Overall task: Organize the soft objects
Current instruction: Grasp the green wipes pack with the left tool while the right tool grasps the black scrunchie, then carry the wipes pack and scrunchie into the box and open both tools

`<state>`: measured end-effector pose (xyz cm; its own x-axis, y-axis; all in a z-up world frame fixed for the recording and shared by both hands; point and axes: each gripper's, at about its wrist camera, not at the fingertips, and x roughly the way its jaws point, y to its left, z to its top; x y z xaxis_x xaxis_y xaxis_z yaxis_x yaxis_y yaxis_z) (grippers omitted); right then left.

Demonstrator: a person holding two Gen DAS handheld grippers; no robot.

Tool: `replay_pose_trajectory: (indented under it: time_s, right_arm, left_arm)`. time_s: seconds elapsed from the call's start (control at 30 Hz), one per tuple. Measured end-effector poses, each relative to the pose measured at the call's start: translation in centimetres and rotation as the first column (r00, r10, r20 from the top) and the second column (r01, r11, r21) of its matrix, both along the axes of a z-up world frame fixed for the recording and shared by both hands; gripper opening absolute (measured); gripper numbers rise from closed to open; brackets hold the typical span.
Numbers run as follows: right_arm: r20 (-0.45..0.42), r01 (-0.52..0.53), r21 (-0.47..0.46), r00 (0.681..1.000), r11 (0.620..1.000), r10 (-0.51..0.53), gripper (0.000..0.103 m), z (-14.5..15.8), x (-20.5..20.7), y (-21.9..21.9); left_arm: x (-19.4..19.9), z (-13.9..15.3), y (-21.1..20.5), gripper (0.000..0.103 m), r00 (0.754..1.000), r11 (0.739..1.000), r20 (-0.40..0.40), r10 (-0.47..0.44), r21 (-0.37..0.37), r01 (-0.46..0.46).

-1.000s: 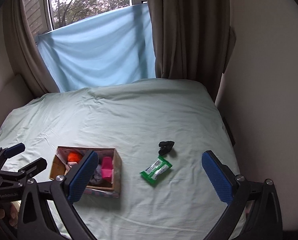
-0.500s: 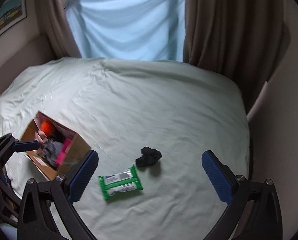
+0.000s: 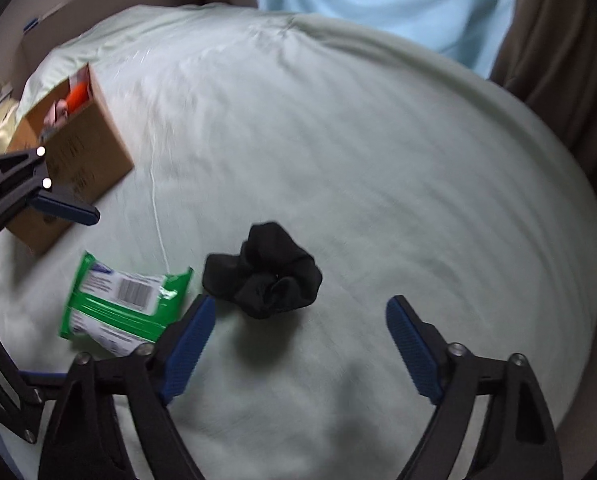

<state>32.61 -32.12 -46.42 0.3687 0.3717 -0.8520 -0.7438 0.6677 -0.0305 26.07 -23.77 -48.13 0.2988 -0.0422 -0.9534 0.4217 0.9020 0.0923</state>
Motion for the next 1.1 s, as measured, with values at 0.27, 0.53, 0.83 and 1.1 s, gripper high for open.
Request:
replay_pose_trajectory:
  time_s: [0.27,0.53,0.83,1.1]
  right_arm:
    - [0.023,-0.152,-0.003,0.988,0.988,0.152,0.075,-2.3,0.0,2.2]
    - [0.032,-0.150,0.018,0.988,0.989,0.149,0.043,-2.2,0.4,3.4]
    - [0.022,-0.087,0.035,0.996,0.996,0.086,0.028,0.1,-0.4,2.6]
    - [0.047,0.035,0.071,0.998,0.997,-0.039,0.028,6.1,-2.1,0.4]
  left_arm:
    - [0.9,-2.1,-0.5,0.086,0.999,1.000,-0.043,-0.010,-0.010,0.010]
    - [1.2,-1.8,-0.4,0.056,0.998,0.999,-0.056,-0.005,-0.047,0.003]
    - [0.9,0.7,0.3,0.040,0.999,0.997,-0.048,0.004,-0.076,-0.007]
    - [-0.1,6.5,1.5,0.040,1.000,0.994,0.022,-0.009,-0.112,0.012]
